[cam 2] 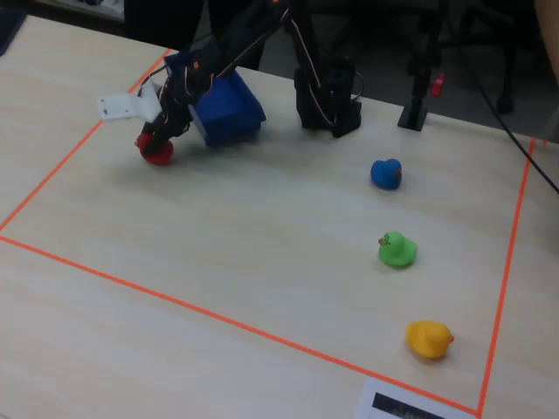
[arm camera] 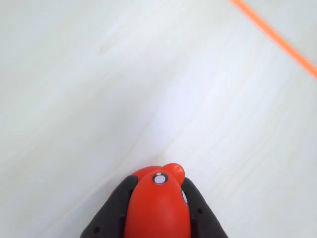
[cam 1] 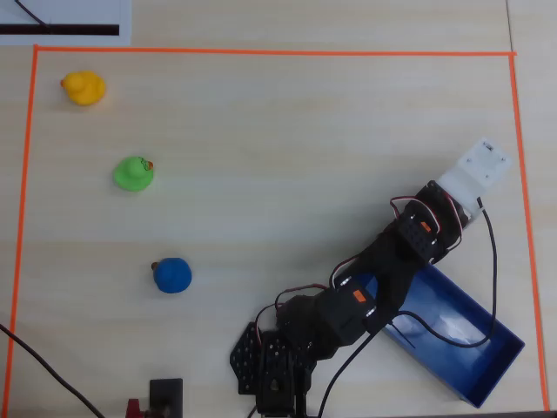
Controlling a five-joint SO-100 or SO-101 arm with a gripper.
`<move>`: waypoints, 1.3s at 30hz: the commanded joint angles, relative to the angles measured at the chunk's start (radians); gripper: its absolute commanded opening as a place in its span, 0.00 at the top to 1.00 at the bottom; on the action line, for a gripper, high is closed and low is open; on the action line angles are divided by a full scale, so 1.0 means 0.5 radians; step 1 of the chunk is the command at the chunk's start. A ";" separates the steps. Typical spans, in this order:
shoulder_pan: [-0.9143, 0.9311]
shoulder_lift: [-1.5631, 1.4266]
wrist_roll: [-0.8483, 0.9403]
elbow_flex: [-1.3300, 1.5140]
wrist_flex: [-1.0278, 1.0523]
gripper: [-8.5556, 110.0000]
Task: Grasp red duck and put it into box.
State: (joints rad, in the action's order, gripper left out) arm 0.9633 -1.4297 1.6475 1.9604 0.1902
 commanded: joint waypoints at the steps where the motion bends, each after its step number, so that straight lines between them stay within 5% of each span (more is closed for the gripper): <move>1: -0.006 -0.264 -0.089 -0.012 0.043 0.93; 10: 0.074 -0.841 -0.215 -0.114 0.485 0.93; 24: 0.874 -1.378 -0.021 -0.184 1.565 0.93; 39: 1.095 -1.571 0.282 0.114 1.921 0.93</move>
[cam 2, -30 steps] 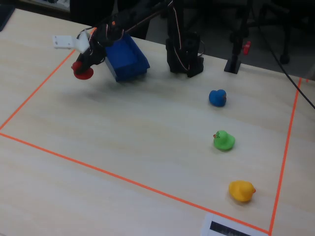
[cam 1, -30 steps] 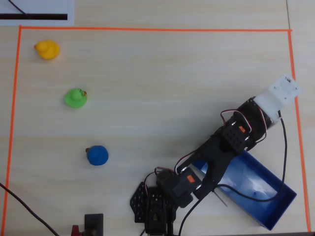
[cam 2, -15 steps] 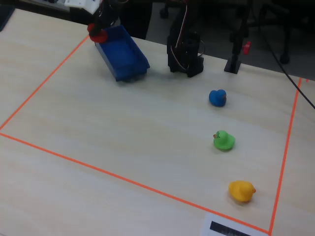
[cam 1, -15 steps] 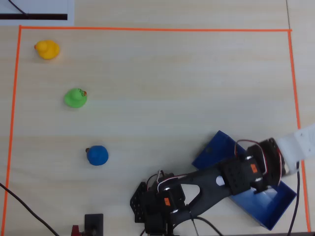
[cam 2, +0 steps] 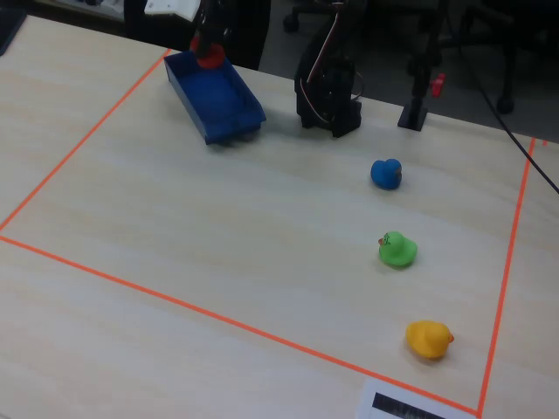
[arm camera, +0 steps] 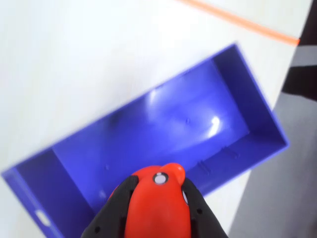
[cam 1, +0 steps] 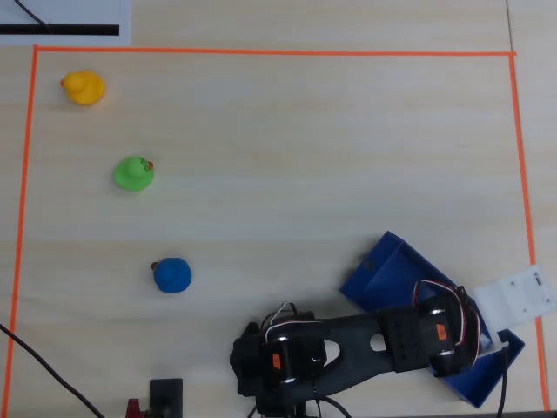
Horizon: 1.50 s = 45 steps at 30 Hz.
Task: Grasp red duck and put it into box.
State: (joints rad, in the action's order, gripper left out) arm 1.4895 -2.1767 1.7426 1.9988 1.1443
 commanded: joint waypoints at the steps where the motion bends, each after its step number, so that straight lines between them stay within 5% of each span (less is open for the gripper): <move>1: 0.052 -0.086 0.126 0.071 0.012 0.93; 14: 0.031 -0.199 0.147 0.454 -0.353 0.93; 28: 0.046 -0.175 0.150 0.491 -0.466 0.82; 45: -0.196 -0.279 -0.028 0.423 -0.439 0.86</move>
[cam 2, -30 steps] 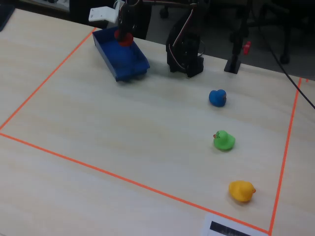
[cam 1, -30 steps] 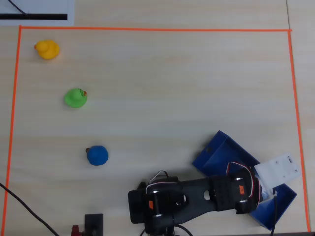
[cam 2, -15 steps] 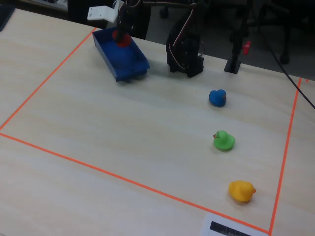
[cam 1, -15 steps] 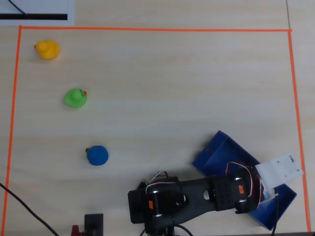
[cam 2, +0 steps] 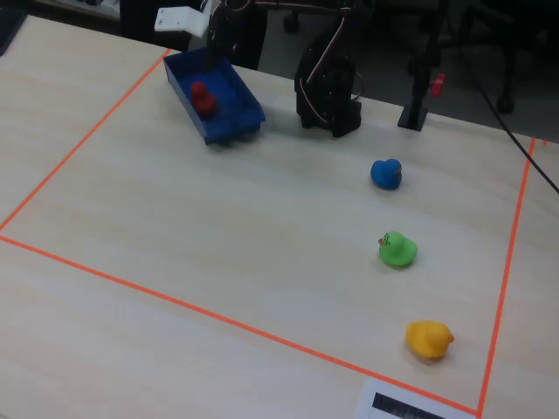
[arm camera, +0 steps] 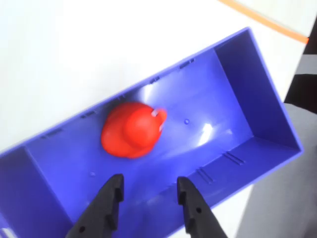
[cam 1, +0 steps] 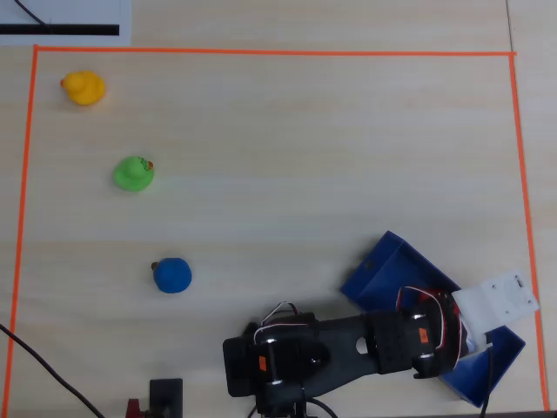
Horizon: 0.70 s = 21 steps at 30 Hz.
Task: Grasp red duck and put it into box.
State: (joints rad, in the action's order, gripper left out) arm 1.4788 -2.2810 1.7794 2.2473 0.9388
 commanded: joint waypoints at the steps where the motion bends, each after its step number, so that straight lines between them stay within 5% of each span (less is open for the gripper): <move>1: -0.273 -0.083 -0.156 -0.114 -0.012 0.86; 10: -1.559 -0.426 -0.500 -0.230 0.445 0.93; 21: -2.565 -1.236 -0.252 0.905 0.445 0.93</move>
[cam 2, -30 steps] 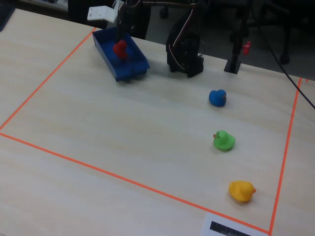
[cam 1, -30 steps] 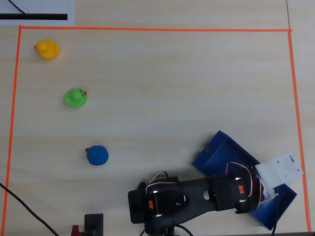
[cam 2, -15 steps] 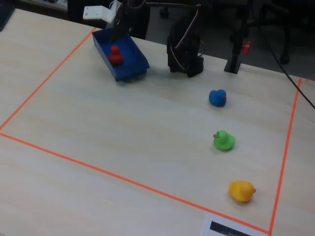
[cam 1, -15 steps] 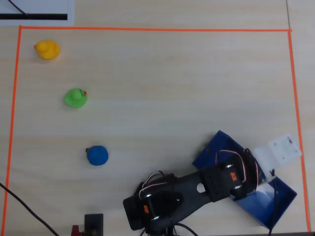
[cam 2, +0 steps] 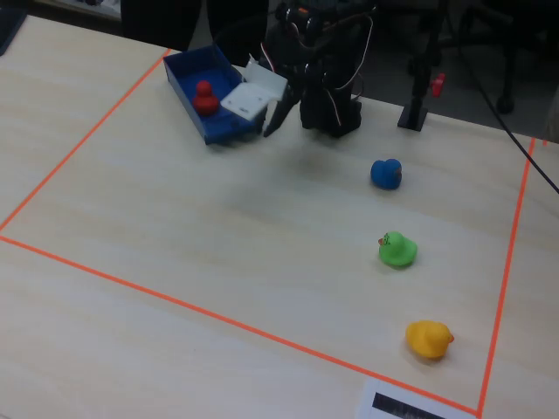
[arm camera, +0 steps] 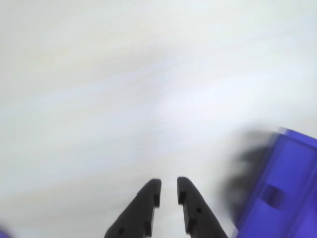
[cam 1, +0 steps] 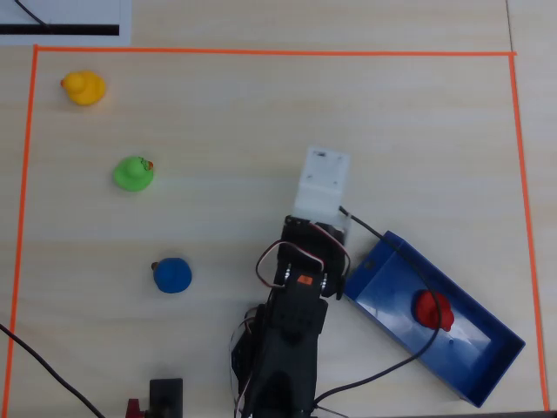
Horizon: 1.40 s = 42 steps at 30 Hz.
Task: Grasp red duck and put it into box.
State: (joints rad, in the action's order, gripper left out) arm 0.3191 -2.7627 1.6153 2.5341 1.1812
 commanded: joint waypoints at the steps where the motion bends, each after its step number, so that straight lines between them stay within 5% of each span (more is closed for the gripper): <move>1: -0.307 -0.362 0.080 0.420 -0.003 0.93; 17: -0.561 -1.086 0.095 1.095 0.215 0.93; 42: -0.601 -1.095 -0.031 1.126 0.350 0.92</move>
State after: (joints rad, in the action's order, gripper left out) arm 0.0230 -3.3119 1.6030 3.0940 1.3315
